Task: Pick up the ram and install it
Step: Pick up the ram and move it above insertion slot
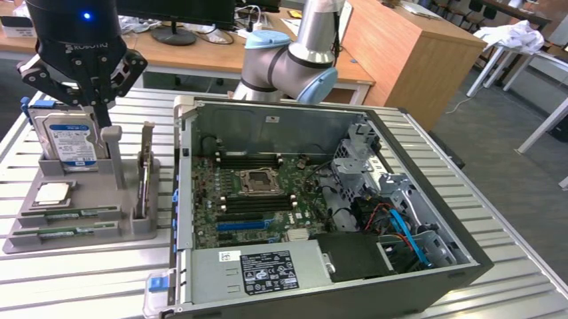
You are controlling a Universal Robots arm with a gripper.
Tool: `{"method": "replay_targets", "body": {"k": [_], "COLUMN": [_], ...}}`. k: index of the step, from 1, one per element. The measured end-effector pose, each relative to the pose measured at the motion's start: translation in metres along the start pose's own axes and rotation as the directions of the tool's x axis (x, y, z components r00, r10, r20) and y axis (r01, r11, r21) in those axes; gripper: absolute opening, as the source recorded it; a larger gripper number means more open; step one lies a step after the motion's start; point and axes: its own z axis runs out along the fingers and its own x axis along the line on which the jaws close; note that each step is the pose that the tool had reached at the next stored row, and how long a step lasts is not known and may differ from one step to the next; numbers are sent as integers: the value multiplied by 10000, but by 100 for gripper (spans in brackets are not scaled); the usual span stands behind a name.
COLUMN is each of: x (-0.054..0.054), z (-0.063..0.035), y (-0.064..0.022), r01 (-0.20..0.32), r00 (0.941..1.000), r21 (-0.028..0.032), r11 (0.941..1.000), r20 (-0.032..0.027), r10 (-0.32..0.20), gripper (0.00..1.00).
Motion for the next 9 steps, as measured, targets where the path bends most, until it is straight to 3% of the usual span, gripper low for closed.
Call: {"method": "replay_targets", "body": {"k": [9], "x": [0], "z": [0], "y": [0], "r01": [194], "r00": [9998], "r21": [-5], "r11": [9998], "r20": [-8], "r10": [-194], "gripper": [10]}}
